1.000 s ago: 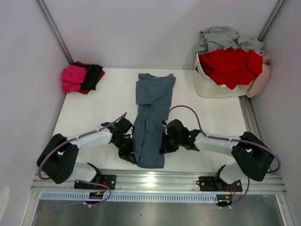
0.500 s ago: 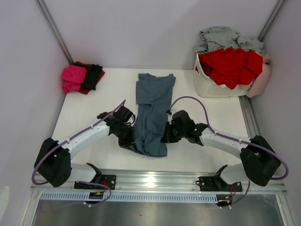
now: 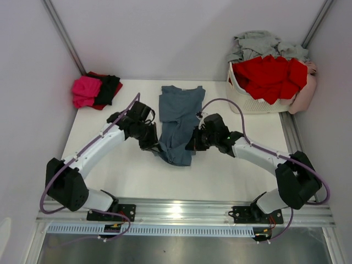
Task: Fold and stack the t-shirts
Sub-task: Fold the folded rectangular tshirt in 1/3 of the way
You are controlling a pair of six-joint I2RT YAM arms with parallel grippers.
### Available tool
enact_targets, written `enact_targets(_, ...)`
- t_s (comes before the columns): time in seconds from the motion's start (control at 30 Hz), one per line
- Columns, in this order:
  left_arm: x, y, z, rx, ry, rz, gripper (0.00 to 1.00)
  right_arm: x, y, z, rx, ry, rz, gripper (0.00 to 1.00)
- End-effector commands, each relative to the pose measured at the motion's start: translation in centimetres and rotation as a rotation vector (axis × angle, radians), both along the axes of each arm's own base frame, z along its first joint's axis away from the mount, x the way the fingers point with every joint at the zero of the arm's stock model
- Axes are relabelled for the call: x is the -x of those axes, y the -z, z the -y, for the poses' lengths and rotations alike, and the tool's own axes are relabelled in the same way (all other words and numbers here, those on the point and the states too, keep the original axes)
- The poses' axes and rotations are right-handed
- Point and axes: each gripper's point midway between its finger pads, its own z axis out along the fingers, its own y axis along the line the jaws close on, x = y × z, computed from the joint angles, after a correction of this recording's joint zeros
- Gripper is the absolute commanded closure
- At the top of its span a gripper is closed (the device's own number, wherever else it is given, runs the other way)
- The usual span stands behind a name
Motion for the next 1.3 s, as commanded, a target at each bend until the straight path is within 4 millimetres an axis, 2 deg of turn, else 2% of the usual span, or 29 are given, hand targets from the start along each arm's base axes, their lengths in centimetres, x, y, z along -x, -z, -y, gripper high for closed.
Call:
enact_targets(0.0, -2.5, -1.9, 0.9, 0.030, 0.020, 0.069, 0.99, -2.5, -2.2, -1.7, -0.056, -0.022, 0.052, 1.00)
enact_targets(0.07, -3.3, -2.4, 1.4, 0.042, 0.024, 0.086, 0.99, -3.4, -2.2, -1.9, -0.063, -0.019, 0.052, 1.00)
enact_targets(0.2, -5.2, -2.1, 2.6, 0.062, 0.025, 0.082, 1.00, -6.6, -1.6, -1.4, -0.097, 0.031, 0.027, 1.00)
enact_targets(0.27, -6.1, -1.8, 2.6, 0.049, 0.022, 0.084, 0.99, -7.7, -1.8, -1.3, -0.122, 0.043, 0.026, 1.00)
enact_targets(0.3, -6.7, -1.9, 2.4, 0.029, 0.016, 0.095, 0.99, -8.4, -1.3, -1.1, -0.119, 0.056, 0.018, 1.00)
enact_targets(0.37, -8.7, -2.1, 2.0, -0.003, 0.000, 0.127, 1.00, -10.1, -2.0, -0.9, -0.125, 0.075, 0.044, 1.00)
enact_targets(0.43, -10.5, -1.8, 1.2, -0.022, -0.030, 0.130, 1.00, -11.5, -1.5, -0.4, -0.103, 0.089, 0.054, 1.00)
enact_targets(0.5, -12.4, -2.5, 0.7, -0.011, -0.058, 0.151, 0.99, -13.0, -2.5, -0.4, -0.102, 0.097, 0.073, 1.00)
enact_targets(0.53, -13.7, -2.7, 0.8, -0.008, -0.065, 0.163, 0.99, -13.8, -2.0, -0.1, -0.096, 0.104, 0.067, 1.00)
enact_targets(0.57, -14.4, -2.6, 0.6, -0.011, -0.072, 0.162, 0.99, -14.7, -3.0, -0.2, -0.107, 0.108, 0.086, 1.00)
enact_targets(0.6, -15.0, -2.4, 0.3, -0.017, -0.079, 0.158, 0.99, -15.2, -3.0, -0.1, -0.106, 0.111, 0.088, 1.00)
enact_targets(0.63, -15.9, -2.9, 0.2, -0.024, -0.083, 0.174, 0.99, -15.7, -3.2, -0.1, -0.109, 0.116, 0.088, 1.00)
enact_targets(0.67, -17.0, -2.4, 0.2, -0.038, -0.083, 0.170, 0.99, -16.5, -2.6, 0.2, -0.107, 0.126, 0.076, 1.00)
enact_targets(0.73, -18.3, -2.3, 0.2, -0.039, -0.087, 0.175, 0.99, -17.8, -3.4, 0.0, -0.130, 0.124, 0.087, 1.00)
enact_targets(0.77, -19.1, -1.5, 0.7, -0.024, -0.077, 0.156, 0.99, -18.5, -2.4, 0.2, -0.126, 0.134, 0.059, 1.00)
enact_targets(0.8, -19.8, -1.7, 1.0, -0.006, -0.079, 0.158, 1.00, -19.4, -3.1, 0.0, -0.136, 0.137, 0.071, 1.00)
enact_targets(0.83, -20.0, -1.4, 1.3, 0.007, -0.075, 0.142, 1.00, -19.9, -2.9, 0.0, -0.141, 0.139, 0.065, 1.00)
enact_targets(0.87, -20.5, -1.2, 1.9, 0.032, -0.064, 0.145, 1.00, -20.3, -1.7, -0.1, -0.136, 0.143, 0.035, 1.00)
enact_targets(0.93, -21.5, -0.9, 2.6, 0.061, -0.060, 0.156, 0.99, -21.5, -1.9, -0.1, -0.155, 0.156, 0.030, 1.00)
enact_targets(1.0, -22.3, -1.0, 3.4, 0.094, -0.051, 0.167, 0.99, -22.0, -0.6, -0.1, -0.148, 0.164, -0.004, 1.00)
enact_targets(1.27, -23.0, -1.2, 4.8, 0.166, -0.028, 0.171, 0.99, -22.6, -0.5, 0.5, -0.127, 0.212, 0.005, 1.00)
